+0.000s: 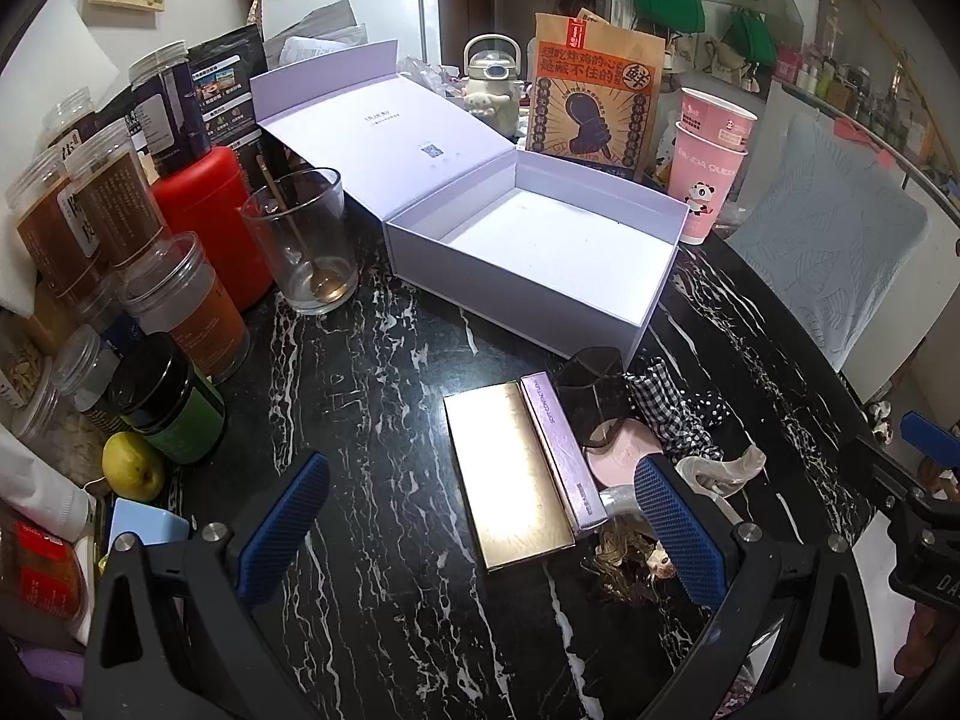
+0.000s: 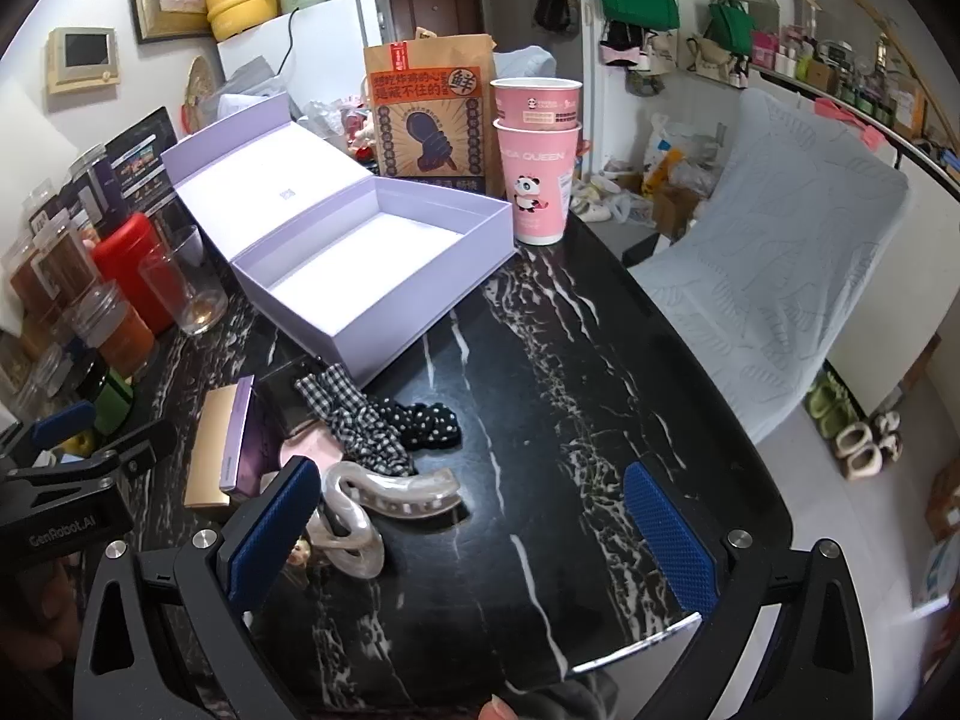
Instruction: Organize rigid objects
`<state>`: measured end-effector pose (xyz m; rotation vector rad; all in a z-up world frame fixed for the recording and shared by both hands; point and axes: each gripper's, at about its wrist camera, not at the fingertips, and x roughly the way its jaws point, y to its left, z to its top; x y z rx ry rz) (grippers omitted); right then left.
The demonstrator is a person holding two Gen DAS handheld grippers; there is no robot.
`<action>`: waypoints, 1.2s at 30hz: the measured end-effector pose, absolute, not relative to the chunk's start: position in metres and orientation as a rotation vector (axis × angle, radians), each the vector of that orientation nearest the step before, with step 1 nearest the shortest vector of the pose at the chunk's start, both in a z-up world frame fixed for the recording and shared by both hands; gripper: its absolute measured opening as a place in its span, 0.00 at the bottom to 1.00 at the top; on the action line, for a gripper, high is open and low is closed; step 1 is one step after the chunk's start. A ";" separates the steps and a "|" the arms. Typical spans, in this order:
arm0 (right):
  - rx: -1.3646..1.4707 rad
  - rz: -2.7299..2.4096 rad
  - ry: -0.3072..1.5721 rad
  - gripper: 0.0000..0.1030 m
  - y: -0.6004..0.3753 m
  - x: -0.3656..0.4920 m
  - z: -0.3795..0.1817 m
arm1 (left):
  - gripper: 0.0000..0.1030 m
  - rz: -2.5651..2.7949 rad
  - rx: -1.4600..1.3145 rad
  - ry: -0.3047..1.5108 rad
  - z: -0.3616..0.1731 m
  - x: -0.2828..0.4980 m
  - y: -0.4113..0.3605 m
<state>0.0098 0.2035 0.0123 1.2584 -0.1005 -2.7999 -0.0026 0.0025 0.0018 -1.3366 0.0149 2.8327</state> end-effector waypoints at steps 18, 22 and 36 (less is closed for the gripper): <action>1.249 -2.797 -0.103 1.00 0.203 0.013 0.013 | 1.00 2.838 -1.331 0.008 0.002 0.002 0.005; 1.251 -2.793 -0.105 1.00 0.203 0.013 0.013 | 1.00 2.837 -1.333 0.009 0.002 0.002 0.005; 1.246 -2.755 -0.135 1.00 0.207 0.011 0.008 | 1.00 2.839 -1.351 0.016 0.000 0.001 0.007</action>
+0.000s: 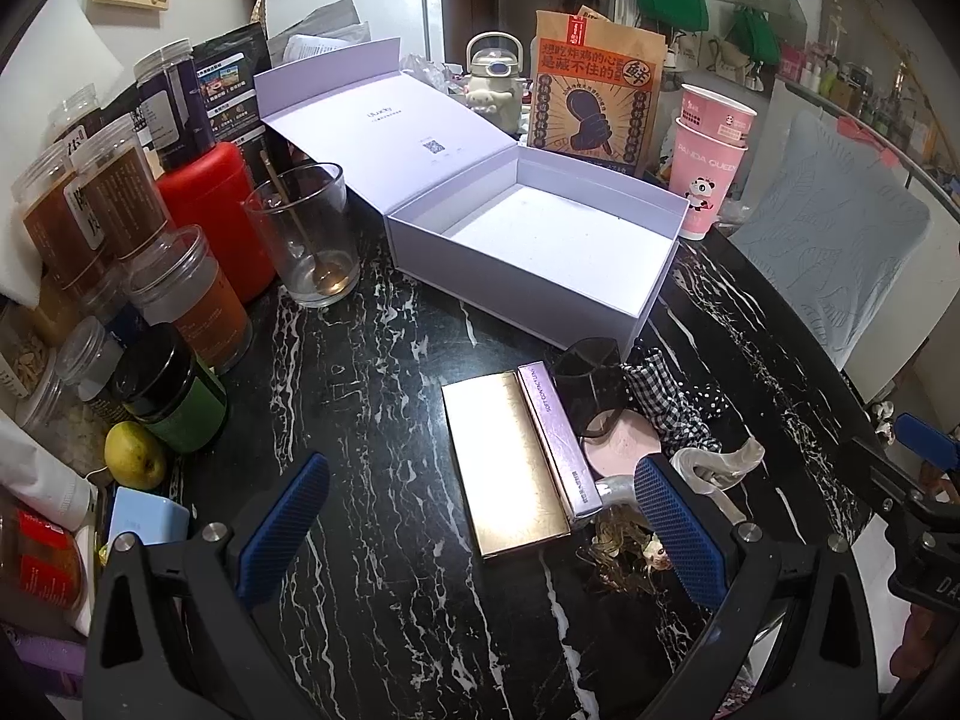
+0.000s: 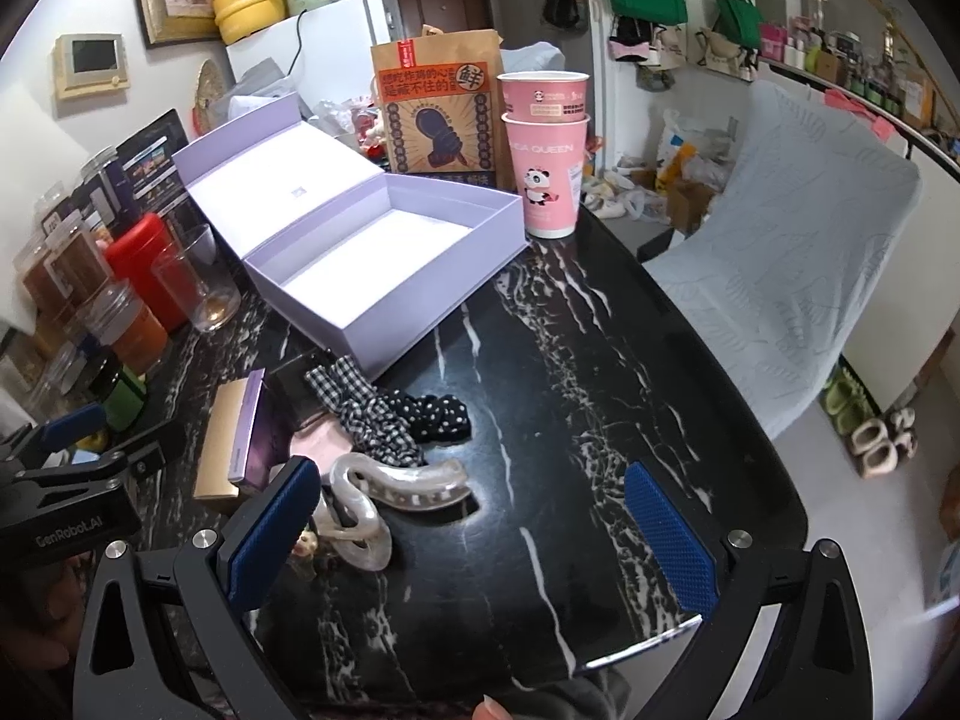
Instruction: Organize rigid objects
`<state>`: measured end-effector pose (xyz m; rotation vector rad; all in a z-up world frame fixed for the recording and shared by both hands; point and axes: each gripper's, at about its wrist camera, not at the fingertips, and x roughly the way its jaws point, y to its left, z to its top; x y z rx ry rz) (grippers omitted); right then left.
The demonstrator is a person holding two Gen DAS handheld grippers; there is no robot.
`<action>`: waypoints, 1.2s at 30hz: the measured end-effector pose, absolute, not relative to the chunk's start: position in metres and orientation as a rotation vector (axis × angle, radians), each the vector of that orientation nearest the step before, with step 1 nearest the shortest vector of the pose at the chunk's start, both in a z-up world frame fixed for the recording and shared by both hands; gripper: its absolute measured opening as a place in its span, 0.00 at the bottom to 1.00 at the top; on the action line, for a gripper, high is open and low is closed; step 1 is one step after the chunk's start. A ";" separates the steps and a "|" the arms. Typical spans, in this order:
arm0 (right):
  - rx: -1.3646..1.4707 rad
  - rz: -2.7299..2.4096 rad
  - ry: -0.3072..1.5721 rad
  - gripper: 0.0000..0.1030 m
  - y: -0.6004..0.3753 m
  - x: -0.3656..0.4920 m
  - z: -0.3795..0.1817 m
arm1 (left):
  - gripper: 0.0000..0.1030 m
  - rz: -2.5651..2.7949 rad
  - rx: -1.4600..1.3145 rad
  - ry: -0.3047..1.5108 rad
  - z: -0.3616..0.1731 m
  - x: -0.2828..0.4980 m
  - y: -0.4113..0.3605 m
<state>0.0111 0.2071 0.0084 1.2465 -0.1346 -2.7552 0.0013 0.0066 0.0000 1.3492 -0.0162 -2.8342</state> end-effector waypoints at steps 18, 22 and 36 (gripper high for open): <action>1.244 -2.681 -0.164 1.00 0.204 0.006 -0.006 | 1.00 -2.827 1.413 0.031 -0.017 0.003 0.000; 1.254 -2.660 -0.167 1.00 0.201 0.004 -0.012 | 1.00 -2.831 1.448 0.077 -0.026 0.003 -0.005; 1.324 -2.580 -0.205 1.00 0.196 -0.009 -0.037 | 1.00 -2.774 1.542 0.164 -0.057 -0.014 -0.018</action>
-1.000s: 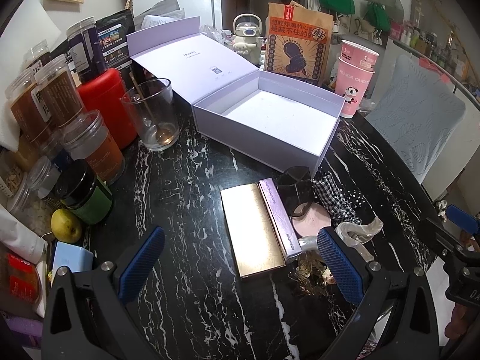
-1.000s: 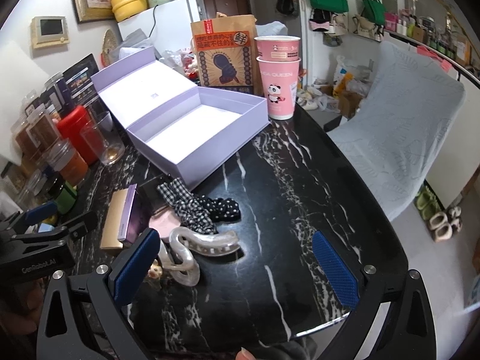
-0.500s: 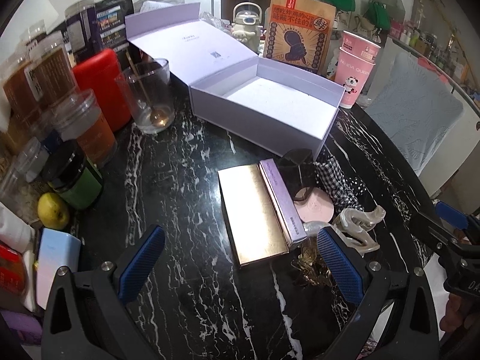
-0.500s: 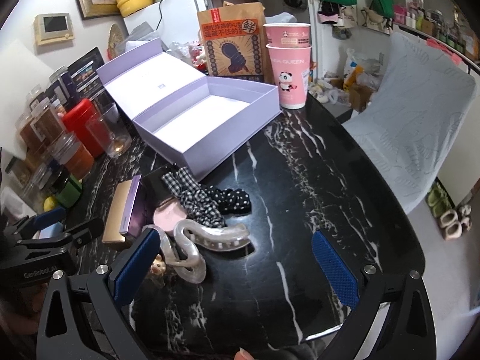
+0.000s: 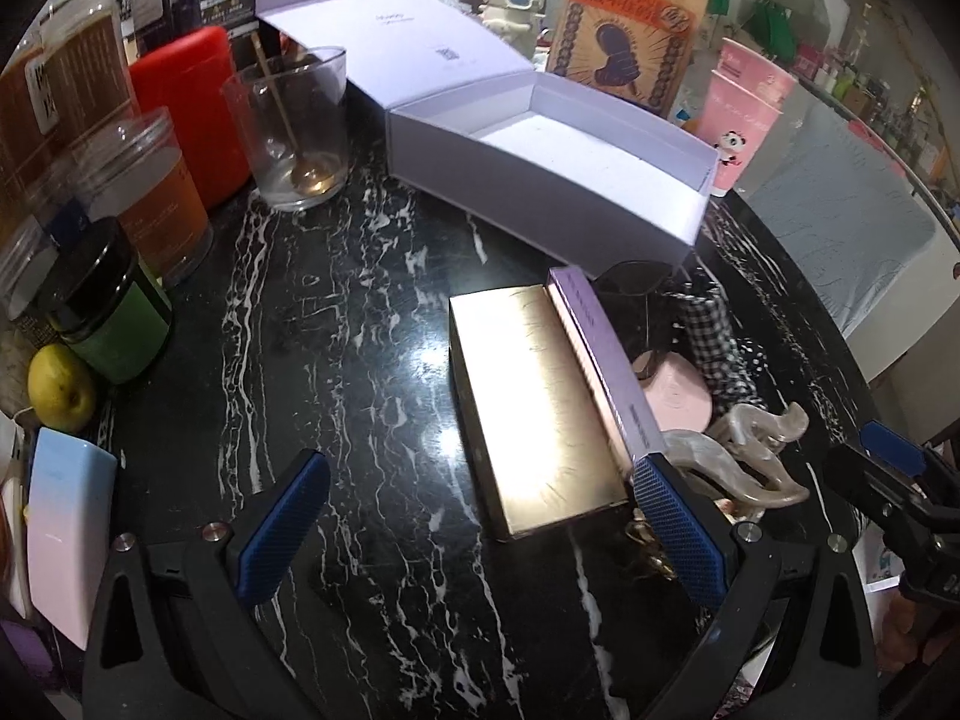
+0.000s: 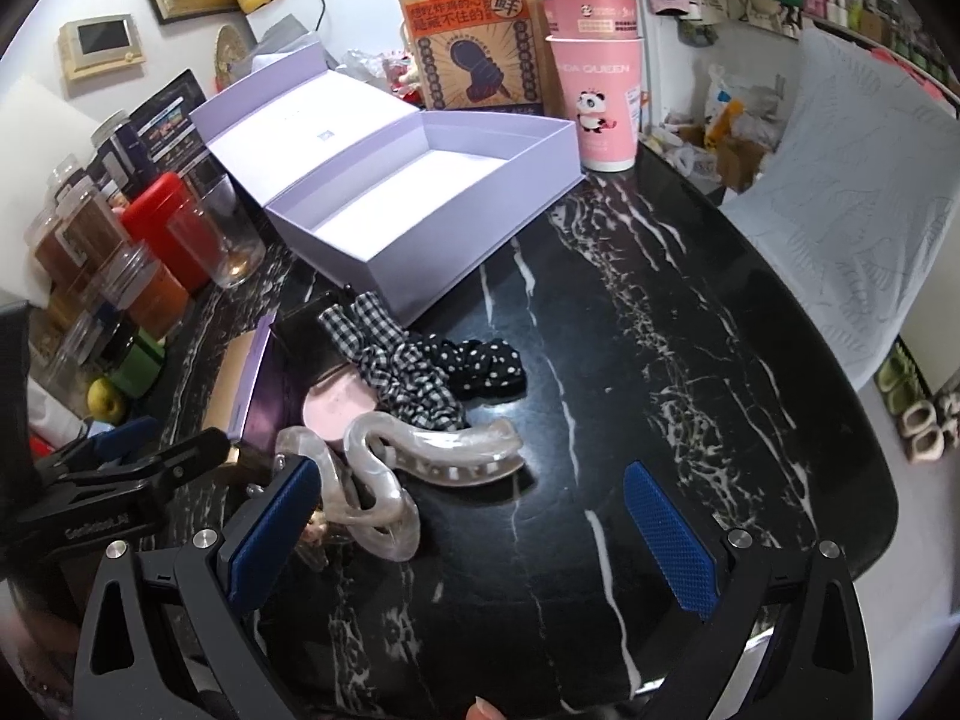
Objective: Organize rigid objects
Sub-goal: 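Grasp the gold rectangular case with the left gripper while the right gripper grasps the pearly claw clip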
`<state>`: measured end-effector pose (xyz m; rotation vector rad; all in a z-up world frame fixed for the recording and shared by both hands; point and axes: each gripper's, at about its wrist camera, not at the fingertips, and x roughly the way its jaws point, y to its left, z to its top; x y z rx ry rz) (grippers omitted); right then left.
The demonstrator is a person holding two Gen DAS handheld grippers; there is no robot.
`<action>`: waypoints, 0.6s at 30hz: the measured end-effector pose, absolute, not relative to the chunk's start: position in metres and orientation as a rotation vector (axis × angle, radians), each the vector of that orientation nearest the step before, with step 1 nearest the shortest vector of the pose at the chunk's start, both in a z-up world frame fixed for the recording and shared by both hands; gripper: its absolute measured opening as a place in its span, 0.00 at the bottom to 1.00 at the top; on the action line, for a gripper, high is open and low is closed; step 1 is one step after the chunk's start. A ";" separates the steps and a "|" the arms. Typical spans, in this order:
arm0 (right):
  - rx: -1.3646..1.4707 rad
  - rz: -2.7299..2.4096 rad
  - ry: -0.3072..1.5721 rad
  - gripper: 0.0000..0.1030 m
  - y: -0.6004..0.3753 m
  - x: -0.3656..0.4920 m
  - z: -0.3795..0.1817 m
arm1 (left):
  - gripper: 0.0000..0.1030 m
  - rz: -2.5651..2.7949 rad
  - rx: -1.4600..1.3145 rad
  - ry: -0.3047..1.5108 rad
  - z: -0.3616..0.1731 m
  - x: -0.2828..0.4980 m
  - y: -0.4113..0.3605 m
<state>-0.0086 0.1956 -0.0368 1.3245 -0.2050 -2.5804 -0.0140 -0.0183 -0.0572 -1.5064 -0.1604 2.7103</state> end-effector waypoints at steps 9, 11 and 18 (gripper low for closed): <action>1.337 -2.560 -0.207 1.00 0.193 -0.021 -0.040 | 1.00 2.684 -1.539 -0.172 -0.063 -0.024 -0.026; 1.343 -2.558 -0.208 1.00 0.193 -0.023 -0.041 | 1.00 2.651 -1.541 -0.185 -0.067 -0.028 -0.022; 1.344 -2.567 -0.213 1.00 0.196 -0.026 -0.040 | 1.00 2.648 -1.535 -0.127 -0.069 -0.039 -0.014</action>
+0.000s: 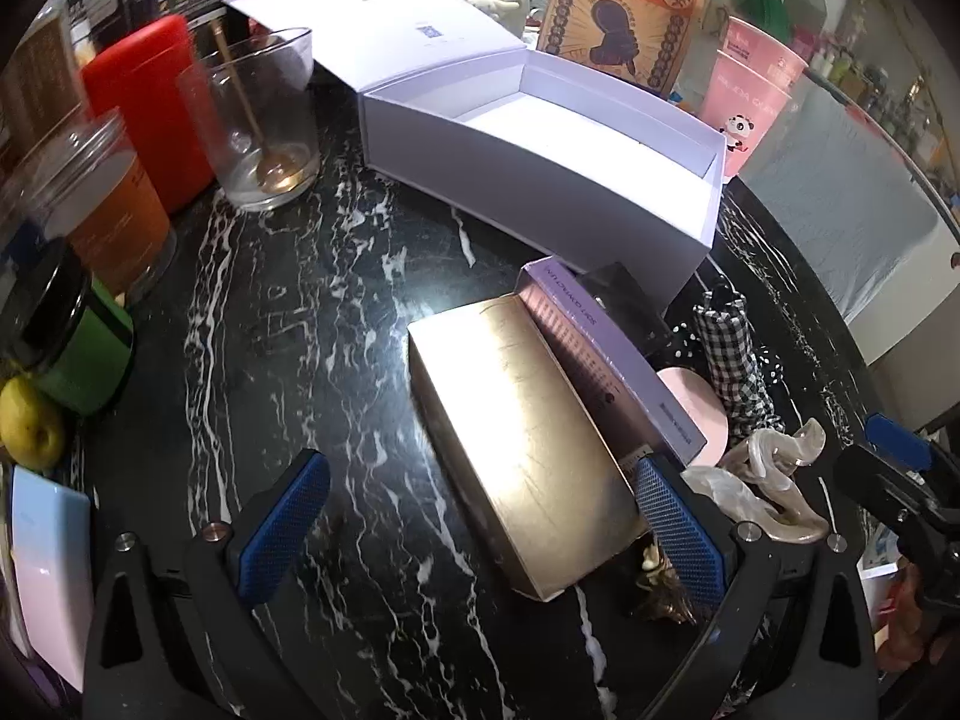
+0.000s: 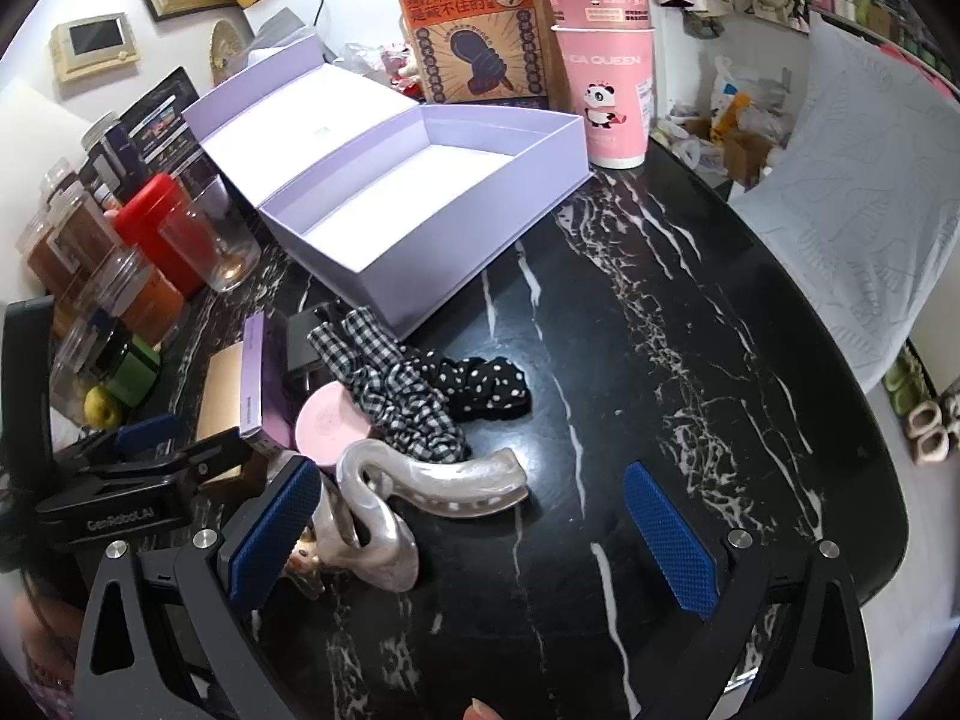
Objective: Organize rigid objects
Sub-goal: 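Grasp the gold rectangular case with the left gripper while the right gripper grasps the pearly claw clip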
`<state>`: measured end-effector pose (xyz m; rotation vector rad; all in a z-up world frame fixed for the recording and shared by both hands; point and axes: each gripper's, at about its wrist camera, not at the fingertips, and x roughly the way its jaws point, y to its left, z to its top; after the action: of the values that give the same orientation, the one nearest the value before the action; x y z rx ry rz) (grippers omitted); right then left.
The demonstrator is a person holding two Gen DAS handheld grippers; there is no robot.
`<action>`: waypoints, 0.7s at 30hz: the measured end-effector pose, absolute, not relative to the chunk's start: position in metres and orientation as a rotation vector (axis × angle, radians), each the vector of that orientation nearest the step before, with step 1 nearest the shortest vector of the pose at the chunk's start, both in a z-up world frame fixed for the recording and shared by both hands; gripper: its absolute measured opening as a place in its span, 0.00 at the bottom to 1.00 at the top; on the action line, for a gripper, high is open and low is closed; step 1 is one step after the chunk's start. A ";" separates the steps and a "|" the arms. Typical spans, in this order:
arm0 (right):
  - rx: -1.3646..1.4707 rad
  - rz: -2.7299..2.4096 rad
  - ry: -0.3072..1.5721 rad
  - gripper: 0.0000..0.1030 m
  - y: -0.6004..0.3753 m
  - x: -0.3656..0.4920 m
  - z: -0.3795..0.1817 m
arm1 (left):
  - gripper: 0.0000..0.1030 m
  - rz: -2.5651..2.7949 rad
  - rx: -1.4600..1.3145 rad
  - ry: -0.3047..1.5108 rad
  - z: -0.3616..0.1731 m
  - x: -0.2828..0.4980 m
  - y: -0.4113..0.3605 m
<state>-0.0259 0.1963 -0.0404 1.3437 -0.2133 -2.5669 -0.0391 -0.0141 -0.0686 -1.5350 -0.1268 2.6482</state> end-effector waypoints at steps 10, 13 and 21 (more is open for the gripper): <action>1.358 -2.558 -0.212 1.00 0.196 -0.027 -0.044 | 0.99 2.713 -1.531 0.065 -0.060 -0.035 -0.024; 1.367 -2.538 -0.219 1.00 0.195 -0.028 -0.049 | 0.97 2.724 -1.542 0.040 -0.058 -0.034 -0.033; 1.360 -2.474 -0.182 1.00 0.180 -0.029 -0.054 | 0.97 2.672 -1.426 -0.091 -0.050 -0.033 -0.029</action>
<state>-0.0286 0.1798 -0.0540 1.3602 -0.1816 -2.4743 -0.0328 -0.0286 -0.0502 -1.4259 -0.0910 2.6719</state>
